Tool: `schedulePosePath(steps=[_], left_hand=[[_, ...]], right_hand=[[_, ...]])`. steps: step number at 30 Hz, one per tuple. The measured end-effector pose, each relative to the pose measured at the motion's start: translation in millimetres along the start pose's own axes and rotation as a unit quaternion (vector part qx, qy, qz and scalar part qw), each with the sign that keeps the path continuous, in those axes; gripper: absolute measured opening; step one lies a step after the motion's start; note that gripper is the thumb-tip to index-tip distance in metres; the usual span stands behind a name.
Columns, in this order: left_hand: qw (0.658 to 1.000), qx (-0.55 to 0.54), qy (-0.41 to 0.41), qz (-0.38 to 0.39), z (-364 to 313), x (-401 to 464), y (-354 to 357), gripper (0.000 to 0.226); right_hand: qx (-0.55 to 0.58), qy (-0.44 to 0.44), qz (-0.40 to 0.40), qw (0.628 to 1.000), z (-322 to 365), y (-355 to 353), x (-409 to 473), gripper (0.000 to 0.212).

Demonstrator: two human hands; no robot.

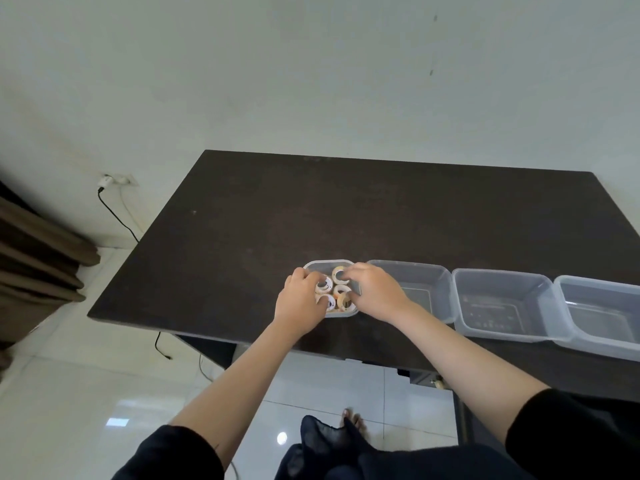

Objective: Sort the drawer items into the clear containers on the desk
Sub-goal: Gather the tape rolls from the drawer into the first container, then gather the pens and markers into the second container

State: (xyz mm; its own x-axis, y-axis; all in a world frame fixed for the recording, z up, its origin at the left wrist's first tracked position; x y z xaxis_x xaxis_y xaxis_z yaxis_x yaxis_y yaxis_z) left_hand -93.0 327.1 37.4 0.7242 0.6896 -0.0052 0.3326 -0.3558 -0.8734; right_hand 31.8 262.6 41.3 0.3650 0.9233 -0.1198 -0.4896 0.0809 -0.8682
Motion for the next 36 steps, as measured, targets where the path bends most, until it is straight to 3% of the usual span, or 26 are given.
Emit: schedulePosePath(steps=[7, 13, 27, 36], left_hand=[[0.998, -0.05, 0.009, -0.032, -32, -77, 18, 0.036], [0.994, -0.092, 0.009, 0.05, -72, -147, 78, 0.038], [0.975, -0.109, 0.062, 0.181, -212, -181, 217, 0.035], [0.96, -0.127, -0.002, 0.249, -277, -167, 314, 0.037]], right_hand=[[0.042, -0.007, -0.034, 0.999, -5, 4, -84, 0.031], [0.046, 0.041, -0.007, 0.998, -47, 25, -178, 0.033], [0.068, 0.2, 0.014, 0.977, -224, 26, -317, 0.031], [0.078, 0.267, 0.053, 0.959, -362, 11, -347, 0.027]])
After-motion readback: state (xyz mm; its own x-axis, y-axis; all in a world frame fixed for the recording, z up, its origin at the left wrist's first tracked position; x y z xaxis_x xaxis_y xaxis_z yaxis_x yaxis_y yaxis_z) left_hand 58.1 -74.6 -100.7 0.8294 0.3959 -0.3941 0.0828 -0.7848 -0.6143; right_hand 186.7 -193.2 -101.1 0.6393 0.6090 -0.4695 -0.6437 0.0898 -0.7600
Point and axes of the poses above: each hand's wrist, its own x-axis towards the middle knuckle, its own y-axis out of the palm, z = x × y, the point moved 8 cm from there along x, towards the middle knuckle, and after that the axes turned 9 degrees about y, right-handed, at the moved point
